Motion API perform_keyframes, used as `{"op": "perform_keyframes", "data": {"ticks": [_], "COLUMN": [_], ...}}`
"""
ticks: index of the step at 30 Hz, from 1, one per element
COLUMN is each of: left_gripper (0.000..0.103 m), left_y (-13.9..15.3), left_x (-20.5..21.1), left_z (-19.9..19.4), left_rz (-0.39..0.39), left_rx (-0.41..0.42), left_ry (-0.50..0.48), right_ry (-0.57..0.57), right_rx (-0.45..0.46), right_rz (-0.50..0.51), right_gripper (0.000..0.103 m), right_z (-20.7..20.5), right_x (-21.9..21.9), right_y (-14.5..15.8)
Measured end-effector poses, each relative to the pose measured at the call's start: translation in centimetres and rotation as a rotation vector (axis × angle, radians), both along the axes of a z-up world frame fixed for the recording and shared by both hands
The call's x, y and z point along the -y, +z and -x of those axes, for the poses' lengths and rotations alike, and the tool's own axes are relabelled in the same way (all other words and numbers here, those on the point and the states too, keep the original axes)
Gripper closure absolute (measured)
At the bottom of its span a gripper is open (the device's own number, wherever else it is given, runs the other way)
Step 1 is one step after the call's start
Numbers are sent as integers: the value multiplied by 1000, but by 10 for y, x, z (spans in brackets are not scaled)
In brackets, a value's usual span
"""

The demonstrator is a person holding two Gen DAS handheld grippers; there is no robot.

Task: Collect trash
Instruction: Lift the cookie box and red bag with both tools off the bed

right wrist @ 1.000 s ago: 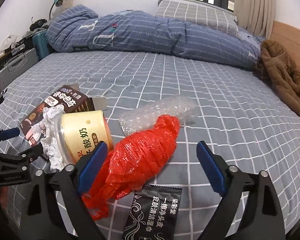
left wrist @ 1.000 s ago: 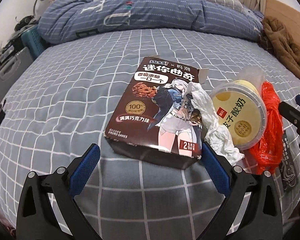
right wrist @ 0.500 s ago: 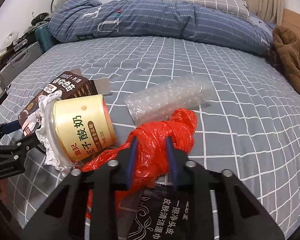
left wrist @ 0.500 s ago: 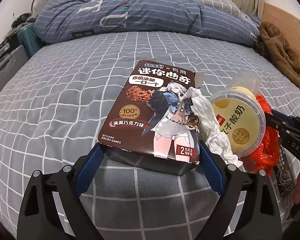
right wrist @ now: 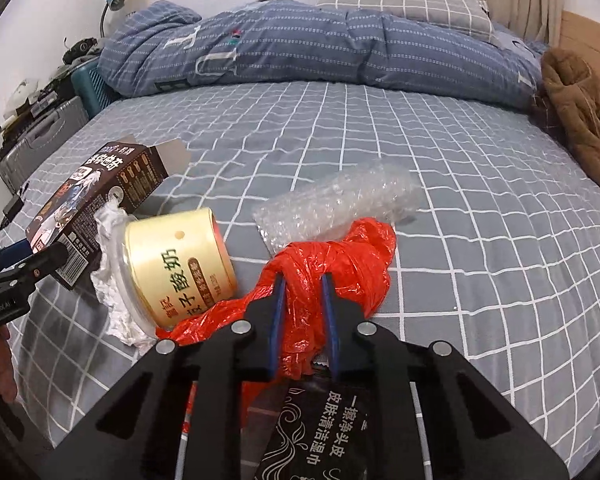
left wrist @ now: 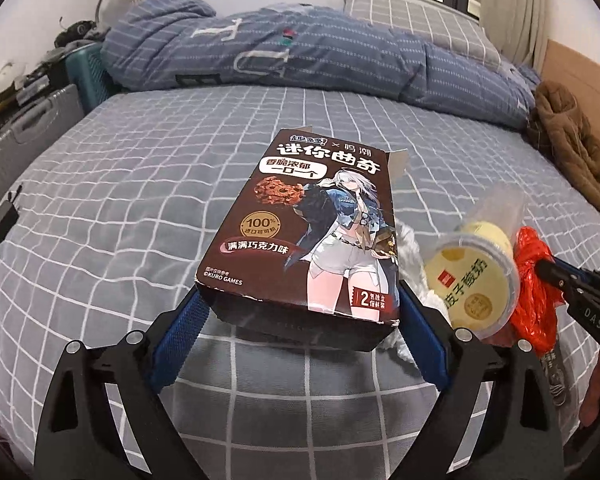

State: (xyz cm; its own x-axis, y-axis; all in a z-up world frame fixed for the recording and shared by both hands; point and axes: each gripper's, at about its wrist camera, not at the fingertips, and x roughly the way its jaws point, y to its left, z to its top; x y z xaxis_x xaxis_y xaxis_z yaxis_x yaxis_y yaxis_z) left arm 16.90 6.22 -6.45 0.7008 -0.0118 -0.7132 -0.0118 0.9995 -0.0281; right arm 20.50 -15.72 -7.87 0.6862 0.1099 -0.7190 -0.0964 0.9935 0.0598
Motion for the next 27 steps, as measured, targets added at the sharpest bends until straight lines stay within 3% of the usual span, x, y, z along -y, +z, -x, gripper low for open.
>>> {"op": "perform_keyframes", "data": {"ticks": [15,27], "left_gripper": [14,14], "left_y": [31,61], "left_x": [0,11], "left_z": [20,60], "left_rz": [-4,22], "left_rx": [44,104], "left_ry": [59,72], "right_ry": [1,7], "right_rx": [80,153], "right_rz": [15,16], "right_gripper": [86,86], "right_z": [20,57], "right_x": [-3,-8], "right_y": [36,70]}}
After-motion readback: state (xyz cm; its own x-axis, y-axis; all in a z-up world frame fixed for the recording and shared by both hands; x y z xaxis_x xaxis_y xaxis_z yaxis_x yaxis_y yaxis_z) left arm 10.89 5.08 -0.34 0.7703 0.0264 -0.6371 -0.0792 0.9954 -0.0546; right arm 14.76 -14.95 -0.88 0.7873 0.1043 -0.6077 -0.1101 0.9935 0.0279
